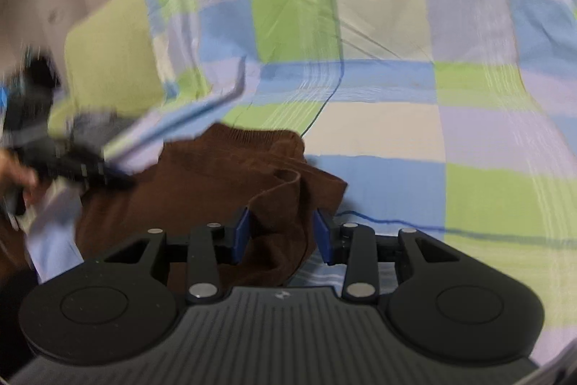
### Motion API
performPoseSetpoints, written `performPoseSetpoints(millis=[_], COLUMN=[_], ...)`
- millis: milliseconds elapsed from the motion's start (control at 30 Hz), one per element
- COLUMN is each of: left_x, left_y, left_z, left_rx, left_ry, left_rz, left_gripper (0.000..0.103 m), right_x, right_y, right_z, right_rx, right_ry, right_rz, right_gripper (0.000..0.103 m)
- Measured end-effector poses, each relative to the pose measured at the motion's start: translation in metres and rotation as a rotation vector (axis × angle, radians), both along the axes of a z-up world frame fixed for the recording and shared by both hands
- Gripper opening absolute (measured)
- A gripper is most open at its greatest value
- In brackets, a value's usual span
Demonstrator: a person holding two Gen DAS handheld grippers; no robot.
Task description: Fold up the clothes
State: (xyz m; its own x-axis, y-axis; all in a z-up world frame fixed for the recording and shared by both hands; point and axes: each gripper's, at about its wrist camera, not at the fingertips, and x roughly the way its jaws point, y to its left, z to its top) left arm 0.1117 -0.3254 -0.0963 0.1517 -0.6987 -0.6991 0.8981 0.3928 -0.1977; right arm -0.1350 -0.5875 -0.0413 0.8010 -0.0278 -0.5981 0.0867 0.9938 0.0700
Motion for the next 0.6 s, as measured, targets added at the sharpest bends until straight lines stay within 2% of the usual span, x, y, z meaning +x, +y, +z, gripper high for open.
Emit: performPoseSetpoints(millis=[33, 67, 133, 200, 300, 367, 433, 467, 500, 533, 600], left_x=[0.000, -0.001, -0.003, -0.004, -0.004, -0.004, -0.005, -0.005, -0.003, -0.001, 0.004], left_y=[-0.001, -0.002, -0.003, -0.001, 0.001, 0.003, 0.008, 0.010, 0.012, 0.013, 0.009], left_z=[-0.001, -0.002, -0.006, -0.008, -0.010, -0.008, 0.000, 0.005, 0.009, 0.014, 0.018], left_rx=[0.007, 0.011, 0.019, 0.013, 0.009, 0.010, -0.002, -0.017, -0.038, -0.057, -0.074], left_ry=[-0.008, -0.012, -0.021, -0.020, -0.014, -0.010, -0.016, -0.017, -0.017, -0.017, -0.024], left_rz=[-0.007, -0.011, -0.016, -0.007, 0.005, 0.009, 0.005, 0.011, 0.024, 0.037, 0.049], left_gripper=[0.007, 0.005, 0.004, 0.004, 0.004, 0.006, 0.009, 0.014, 0.025, 0.031, 0.035], right_x=[0.002, 0.003, 0.002, -0.003, -0.013, -0.021, -0.029, -0.031, -0.034, -0.036, -0.038], right_y=[0.007, 0.010, 0.008, -0.003, -0.029, -0.046, -0.054, -0.054, -0.052, -0.049, -0.042], right_z=[-0.002, -0.003, -0.003, 0.000, 0.002, 0.003, 0.004, 0.006, 0.007, 0.007, 0.007], right_rx=[-0.065, -0.109, -0.122, -0.073, 0.021, 0.094, 0.160, 0.176, 0.192, 0.202, 0.221], right_ry=[0.015, 0.027, 0.024, -0.012, -0.078, -0.109, -0.128, -0.134, -0.141, -0.146, -0.152], right_rz=[0.027, 0.037, 0.011, -0.050, -0.210, -0.296, -0.321, -0.313, -0.291, -0.268, -0.225], right_gripper=[0.033, 0.026, 0.008, 0.007, 0.007, 0.012, 0.013, 0.019, 0.024, 0.032, 0.032])
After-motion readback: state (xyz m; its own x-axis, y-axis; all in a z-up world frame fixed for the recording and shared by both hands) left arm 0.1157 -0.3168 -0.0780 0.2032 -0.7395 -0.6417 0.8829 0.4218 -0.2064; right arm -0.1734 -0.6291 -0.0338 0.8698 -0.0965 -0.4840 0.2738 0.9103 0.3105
